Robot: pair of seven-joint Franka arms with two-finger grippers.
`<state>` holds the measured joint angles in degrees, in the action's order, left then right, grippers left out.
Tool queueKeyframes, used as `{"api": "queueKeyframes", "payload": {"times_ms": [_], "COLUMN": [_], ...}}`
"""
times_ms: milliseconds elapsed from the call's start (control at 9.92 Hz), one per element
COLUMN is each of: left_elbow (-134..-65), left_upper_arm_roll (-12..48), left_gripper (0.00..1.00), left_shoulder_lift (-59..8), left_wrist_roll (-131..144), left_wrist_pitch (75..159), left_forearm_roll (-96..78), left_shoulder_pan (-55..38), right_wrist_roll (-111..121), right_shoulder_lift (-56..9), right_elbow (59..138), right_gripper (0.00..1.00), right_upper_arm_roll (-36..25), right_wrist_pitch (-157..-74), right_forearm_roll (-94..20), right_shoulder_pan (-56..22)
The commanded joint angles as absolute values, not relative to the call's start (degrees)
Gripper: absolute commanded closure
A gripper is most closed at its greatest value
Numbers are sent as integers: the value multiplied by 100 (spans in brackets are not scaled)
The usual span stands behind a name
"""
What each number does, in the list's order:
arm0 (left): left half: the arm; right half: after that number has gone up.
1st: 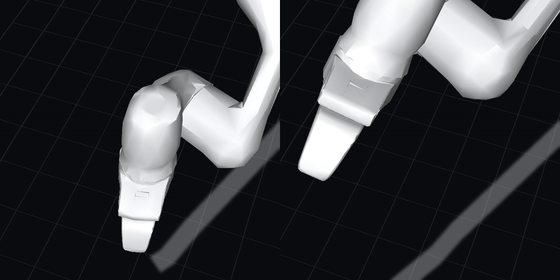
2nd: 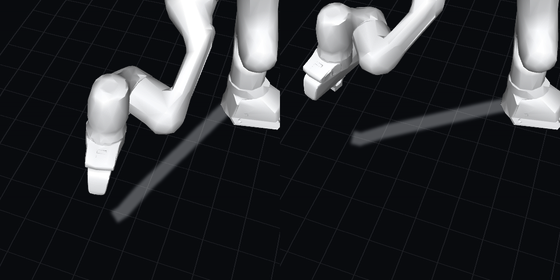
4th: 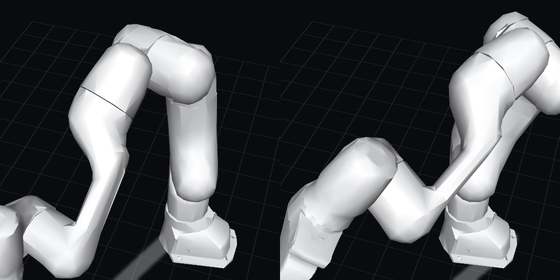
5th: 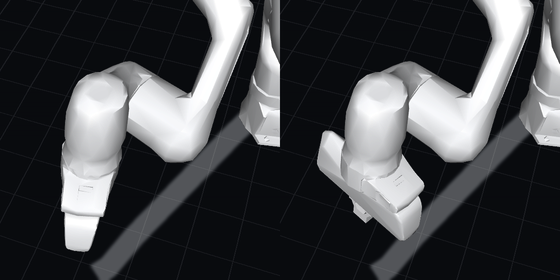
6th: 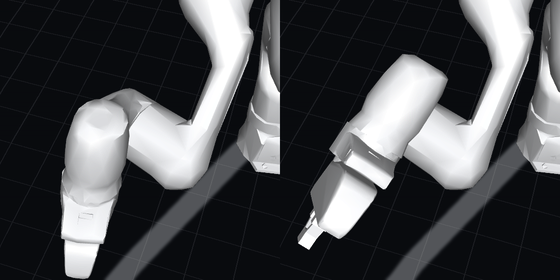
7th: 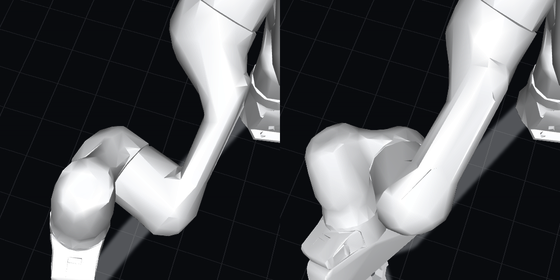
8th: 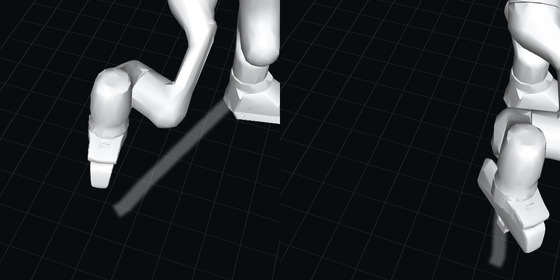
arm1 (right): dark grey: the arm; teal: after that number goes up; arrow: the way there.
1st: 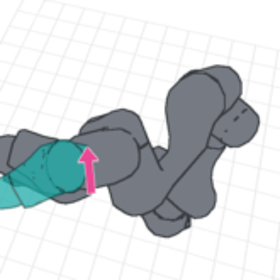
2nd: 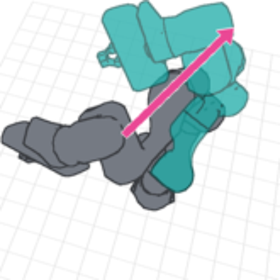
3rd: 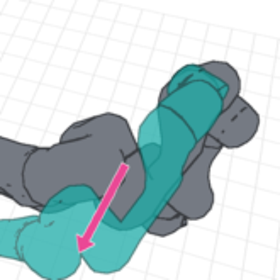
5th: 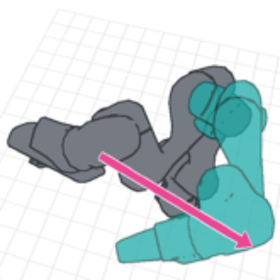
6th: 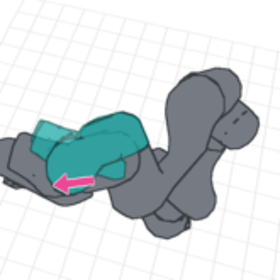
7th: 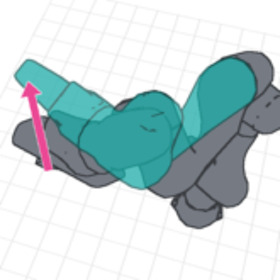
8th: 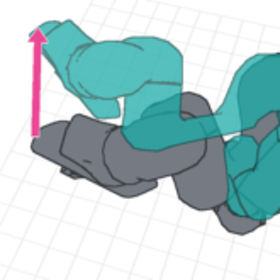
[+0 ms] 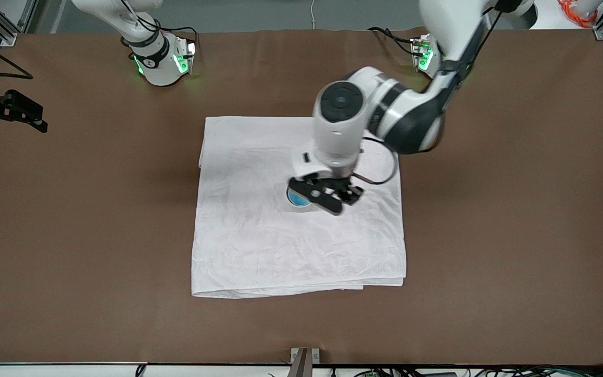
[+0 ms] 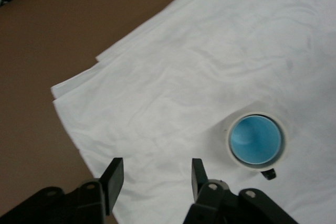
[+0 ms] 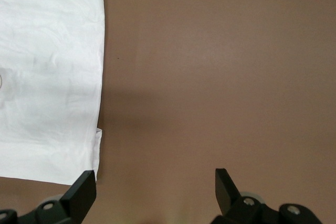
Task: Place blue cup into white mug on cloth
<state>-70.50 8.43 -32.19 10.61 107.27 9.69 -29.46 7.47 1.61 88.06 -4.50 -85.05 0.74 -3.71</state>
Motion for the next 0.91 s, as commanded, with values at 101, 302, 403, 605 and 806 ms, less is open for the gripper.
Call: {"api": "queueKeyframes", "payload": {"times_ms": [101, 302, 403, 605, 806], "left_elbow": [-7181, -7172, -7172, -7163, -7172], "left_upper_arm_roll": [905, 888, 844, 64, 71], "left_gripper": [0, 0, 0, 0, 0], "left_shoulder_lift": [-2691, -2392, -2260, -1944, -1585], "left_wrist_roll": [1046, 1063, 1046, 949, 705], "left_wrist_pitch": [10241, 9916, 9627, 9317, 9255], "left_forearm_roll": [967, 111, 1, 202, 237], "left_shoulder_pan": [-1789, -857, -557, -703, -388], "right_wrist_roll": [747, 747, 747, 747, 747], "right_shoulder_lift": [149, 149, 149, 149, 149], "right_elbow": [8745, 8736, 8745, 8745, 8745], "right_gripper": [0, 0, 0, 0, 0], "right_upper_arm_roll": [-466, -466, -466, -466, -466], "right_wrist_pitch": [-8490, -8490, -8490, -8490, -8482], "right_forearm_roll": [167, 167, 167, 167, 167], "right_shoulder_pan": [-413, -404, -413, -422, -413]}}
